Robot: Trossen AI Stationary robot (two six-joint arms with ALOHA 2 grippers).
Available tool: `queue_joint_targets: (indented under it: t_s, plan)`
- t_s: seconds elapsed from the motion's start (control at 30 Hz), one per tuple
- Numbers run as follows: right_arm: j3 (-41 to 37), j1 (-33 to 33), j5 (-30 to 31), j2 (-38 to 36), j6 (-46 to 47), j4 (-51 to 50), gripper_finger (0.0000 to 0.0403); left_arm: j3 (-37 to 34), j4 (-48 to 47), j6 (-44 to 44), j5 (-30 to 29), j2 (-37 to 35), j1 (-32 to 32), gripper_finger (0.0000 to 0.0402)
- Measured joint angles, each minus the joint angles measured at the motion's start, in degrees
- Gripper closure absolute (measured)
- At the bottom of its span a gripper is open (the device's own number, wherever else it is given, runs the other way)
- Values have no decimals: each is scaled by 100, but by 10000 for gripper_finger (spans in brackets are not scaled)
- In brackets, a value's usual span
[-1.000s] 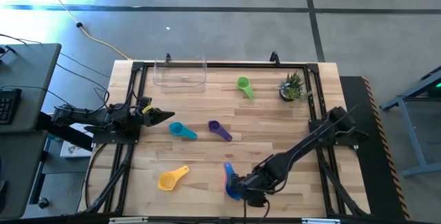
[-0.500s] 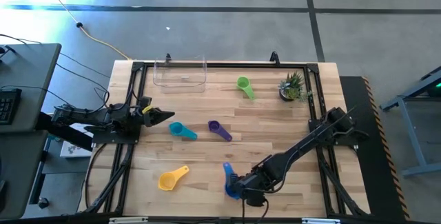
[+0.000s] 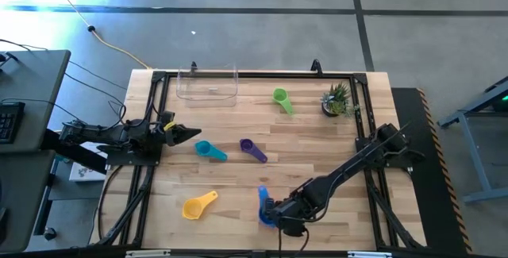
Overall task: Nest measuring cups in basket
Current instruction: Stack the blue measuring cup on the red measuring cup
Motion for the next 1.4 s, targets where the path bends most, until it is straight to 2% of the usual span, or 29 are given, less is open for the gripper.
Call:
queue_joint_targets:
  t_s: [0.57,0.77,0.97,1.2,1.4]
  plan:
    - [0,0,-6,0,4,-11,350,0,0,-6,16,1,0,330]
    - [0,0,496,0,11,5,350,0,-1,-52,18,1,0,330]
    - [0,0,197,0,4,8,350,0,1,-55,20,-1,0,330]
    - [0,13,224,0,256,8,350,0,0,-52,17,1,-1,330]
    - [0,13,501,0,254,33,350,0,-1,-50,17,1,-2,330]
